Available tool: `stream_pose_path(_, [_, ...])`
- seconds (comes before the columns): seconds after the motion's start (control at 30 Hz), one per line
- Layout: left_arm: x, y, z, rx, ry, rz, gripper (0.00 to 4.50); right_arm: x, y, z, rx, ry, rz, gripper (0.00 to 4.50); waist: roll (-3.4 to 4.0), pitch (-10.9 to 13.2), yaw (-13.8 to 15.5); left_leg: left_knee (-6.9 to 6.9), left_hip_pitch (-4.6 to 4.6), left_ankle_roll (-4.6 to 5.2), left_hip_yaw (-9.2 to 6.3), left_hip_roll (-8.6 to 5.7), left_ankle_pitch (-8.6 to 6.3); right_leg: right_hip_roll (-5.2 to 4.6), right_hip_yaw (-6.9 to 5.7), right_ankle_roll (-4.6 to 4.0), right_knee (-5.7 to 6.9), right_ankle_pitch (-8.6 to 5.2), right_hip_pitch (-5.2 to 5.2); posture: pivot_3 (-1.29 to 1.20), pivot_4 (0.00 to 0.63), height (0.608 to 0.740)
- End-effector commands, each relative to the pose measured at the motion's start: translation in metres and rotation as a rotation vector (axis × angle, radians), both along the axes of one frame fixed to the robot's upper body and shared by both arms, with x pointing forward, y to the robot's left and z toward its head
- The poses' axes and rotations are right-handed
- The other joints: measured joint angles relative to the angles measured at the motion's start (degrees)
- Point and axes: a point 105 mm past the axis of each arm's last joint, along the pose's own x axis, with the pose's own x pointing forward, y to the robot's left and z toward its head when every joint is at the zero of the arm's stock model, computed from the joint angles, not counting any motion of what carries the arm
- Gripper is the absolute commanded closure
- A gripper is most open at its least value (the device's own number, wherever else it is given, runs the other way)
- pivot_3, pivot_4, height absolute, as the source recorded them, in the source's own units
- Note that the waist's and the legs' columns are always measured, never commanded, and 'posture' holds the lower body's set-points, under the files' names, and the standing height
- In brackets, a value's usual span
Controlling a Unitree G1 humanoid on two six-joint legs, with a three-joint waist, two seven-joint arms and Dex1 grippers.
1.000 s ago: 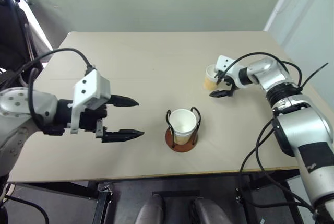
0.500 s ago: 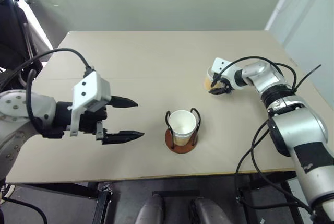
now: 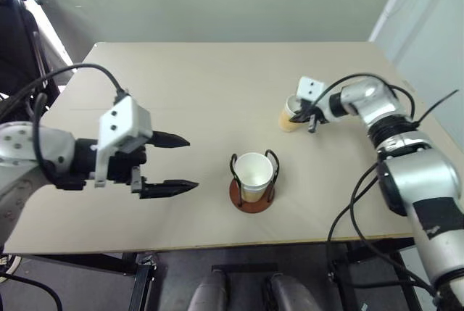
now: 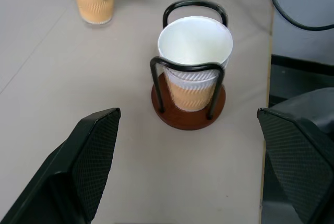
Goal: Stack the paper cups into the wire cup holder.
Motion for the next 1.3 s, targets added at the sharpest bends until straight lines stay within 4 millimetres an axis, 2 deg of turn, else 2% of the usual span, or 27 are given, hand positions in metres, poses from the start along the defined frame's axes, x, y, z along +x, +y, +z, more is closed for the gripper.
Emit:
stream_pose_path(0.03, [-0.018,0.010,0.047,-0.118,-0.131,-0.035,0.00,-0.042,-0.001,0.071,0.119,-0.101,0.191,4.47,-0.01,-0.02,0.09,-0.01,-0.13,-0.15,-0.01,0.02,0.11,0.00,-0.08,0.00,-0.05,0.00,-0.08,0.00,0.150,0.740])
stream_pose_path(0.13, [-0.030,0.019,0.061,-0.189,-0.130,-0.051,0.00,-0.067,-0.001,0.073,0.117,-0.073,0.250,4.47,-0.12,-0.07,-0.05,-0.12,0.22,-0.62,-0.05,0.13,0.39,0.00,-0.26,-0.11,-0.27,-0.14,0.41,0.00,0.150,0.740])
stream_pose_path(0.2, [-0.034,0.026,0.064,-0.216,-0.139,-0.035,0.00,-0.085,0.003,0.070,0.117,-0.042,0.303,4.47,-0.15,-0.05,-0.28,-0.34,0.80,-0.60,-0.04,0.16,0.36,0.01,-0.26,-0.17,-0.45,-0.29,0.98,0.00,0.150,0.740])
stream_pose_path(0.27, [-0.035,0.033,0.067,-0.251,-0.149,-0.015,0.00,-0.101,0.009,0.068,0.119,-0.008,0.365,4.47,-0.10,0.01,-0.71,-0.37,1.04,-0.12,-0.02,0.16,0.08,0.01,-0.23,-0.24,-0.35,-0.41,1.13,0.00,0.150,0.740])
stream_pose_path(0.33, [-0.037,0.038,0.063,-0.247,-0.144,0.009,0.00,-0.118,0.018,0.065,0.107,0.019,0.436,4.47,-0.09,0.04,-1.09,-0.38,1.16,-0.15,0.00,0.16,0.10,0.02,-0.22,-0.25,-0.04,-0.44,1.08,0.00,0.150,0.740])
stream_pose_path(0.47, [-0.040,0.054,0.060,-0.224,-0.140,0.082,0.00,-0.137,0.038,0.061,0.086,0.031,0.541,4.47,-0.14,0.03,-1.46,-0.42,1.61,-0.18,-0.04,0.31,0.22,0.23,-0.21,-0.55,0.17,-0.61,1.40,0.00,0.150,0.740])
stream_pose_path(0.53, [-0.040,0.059,0.058,-0.217,-0.138,0.105,0.00,-0.140,0.044,0.058,0.075,0.030,0.561,4.47,-0.16,0.02,-1.58,-0.41,1.86,-0.18,-0.06,0.37,0.21,0.32,-0.20,-1.14,0.16,-0.99,1.64,0.00,0.150,0.740])
stream_pose_path(0.57, [-0.041,0.061,0.056,-0.213,-0.132,0.114,0.00,-0.140,0.047,0.053,0.062,0.030,0.568,4.47,-0.16,0.02,-1.59,-0.39,1.88,-0.18,-0.09,0.38,0.22,0.34,-0.20,-1.17,0.16,-1.00,1.67,0.00,0.150,0.740])
stream_pose_path(0.67, [-0.044,0.062,0.048,-0.212,-0.113,0.128,0.00,-0.140,0.057,0.042,0.041,0.025,0.585,4.47,-0.19,0.00,-1.63,-0.36,1.85,-0.19,-0.13,0.37,0.22,0.34,-0.20,-1.18,0.15,-1.00,1.66,0.00,0.150,0.740])
stream_pose_path(0.83, [-0.049,0.061,0.042,-0.207,-0.106,0.141,0.00,-0.136,0.068,0.034,0.024,0.001,0.587,4.47,-0.21,0.00,-1.45,-0.35,1.74,-0.19,-0.13,0.37,0.13,0.33,-0.20,-1.14,0.13,-0.91,1.58,0.00,0.150,0.740])
stream_pose_path(0.97, [-0.052,0.061,0.040,-0.204,-0.102,0.152,0.00,-0.135,0.071,0.027,0.004,0.004,0.597,4.47,-0.21,0.00,-1.46,-0.37,1.71,-0.22,-0.14,0.38,0.04,0.34,-0.22,-0.87,0.13,-0.75,1.54,0.00,0.150,0.740])
stream_pose_path(1.07, [-0.054,0.060,0.037,-0.211,-0.090,0.159,0.00,-0.135,0.078,0.017,-0.012,0.022,0.614,4.47,-0.21,0.00,-1.50,-0.38,1.72,-0.23,-0.13,0.39,0.01,0.36,-0.22,-0.86,0.13,-0.75,1.54,0.00,0.150,0.740])
stream_pose_path(1.3, [-0.055,0.057,0.031,-0.215,-0.065,0.163,0.00,-0.130,0.078,0.003,-0.056,0.032,0.607,4.47,-0.22,0.01,-1.50,-0.36,1.72,-0.24,-0.14,0.43,0.02,0.40,-0.22,-0.93,0.13,-0.78,1.55,0.00,0.150,0.740])
